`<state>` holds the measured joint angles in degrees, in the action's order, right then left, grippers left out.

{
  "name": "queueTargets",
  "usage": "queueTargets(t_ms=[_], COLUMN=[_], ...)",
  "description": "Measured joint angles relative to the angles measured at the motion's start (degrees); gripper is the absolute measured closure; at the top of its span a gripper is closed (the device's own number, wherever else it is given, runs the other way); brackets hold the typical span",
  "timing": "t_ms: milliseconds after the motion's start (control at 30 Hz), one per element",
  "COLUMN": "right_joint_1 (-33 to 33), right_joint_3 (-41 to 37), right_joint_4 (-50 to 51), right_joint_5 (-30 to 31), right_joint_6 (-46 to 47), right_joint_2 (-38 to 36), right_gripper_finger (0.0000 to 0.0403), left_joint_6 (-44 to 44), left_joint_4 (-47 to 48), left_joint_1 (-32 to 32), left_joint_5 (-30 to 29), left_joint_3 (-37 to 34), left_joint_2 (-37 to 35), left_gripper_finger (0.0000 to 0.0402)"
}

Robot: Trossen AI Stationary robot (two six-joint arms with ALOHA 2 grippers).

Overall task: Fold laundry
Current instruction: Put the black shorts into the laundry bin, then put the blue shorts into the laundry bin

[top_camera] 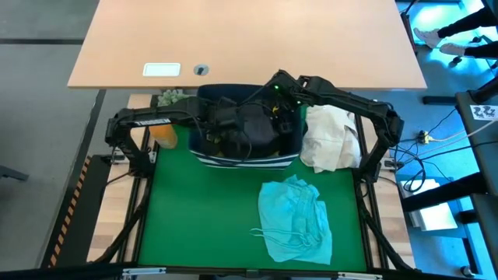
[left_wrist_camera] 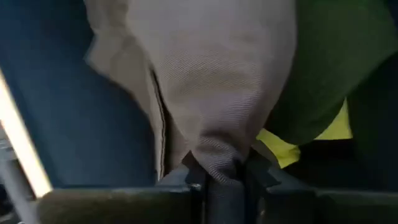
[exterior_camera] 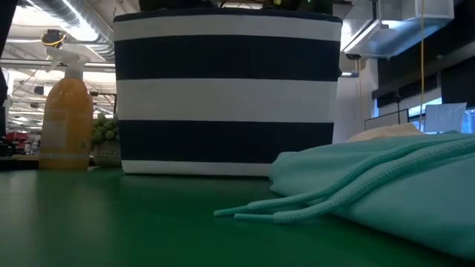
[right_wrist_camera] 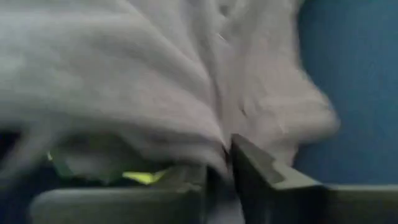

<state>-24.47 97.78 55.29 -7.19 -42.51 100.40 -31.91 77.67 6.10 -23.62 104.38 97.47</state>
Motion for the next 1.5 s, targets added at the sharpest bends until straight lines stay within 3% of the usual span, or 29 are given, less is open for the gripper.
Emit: queueTargets(t_ms=[267,467,800,1033,1300,1500], right_joint_1=[0.1,1.1,5.6,11.3,24.5,38.2], right_joint_3=[0.0,2.1,16.3,23.4,22.5,15.1], right_joint_4=[5.9,9.9,18.0,25.9,34.8,34.6], right_joint_5=[-1.3,-0.3,1.7,1.7,2.8,6.5], right_joint_6=[2.5,4.9,7.6,13.1,25.9,36.0], right_joint_2=[-0.1,-1.5,-2.0,-2.1,-2.6,-2.9], right_gripper_finger=[0.0193,0.0128,0.0129,0.0134,0.0134,0.0134], left_joint_6=[2.9,3.1,8.9,13.8,19.3,19.8], left_joint_4=[-0.1,2.0,9.7,10.2,4.1,-8.7], left_joint_1=[0.6,-0.8,-4.2,-10.4,-24.1,-33.5], left_joint_5=[4.1,5.5,4.6,6.7,6.8,1.5], left_joint_3=[-1.0,-0.4,10.7,15.4,14.3,4.4], left_joint_2=[0.0,0.0,-0.1,-0.1,-0.1,0.0], left_gripper_finger=[0.0245,0.0211,0.0208,0.0207,0.0209,0.0212])
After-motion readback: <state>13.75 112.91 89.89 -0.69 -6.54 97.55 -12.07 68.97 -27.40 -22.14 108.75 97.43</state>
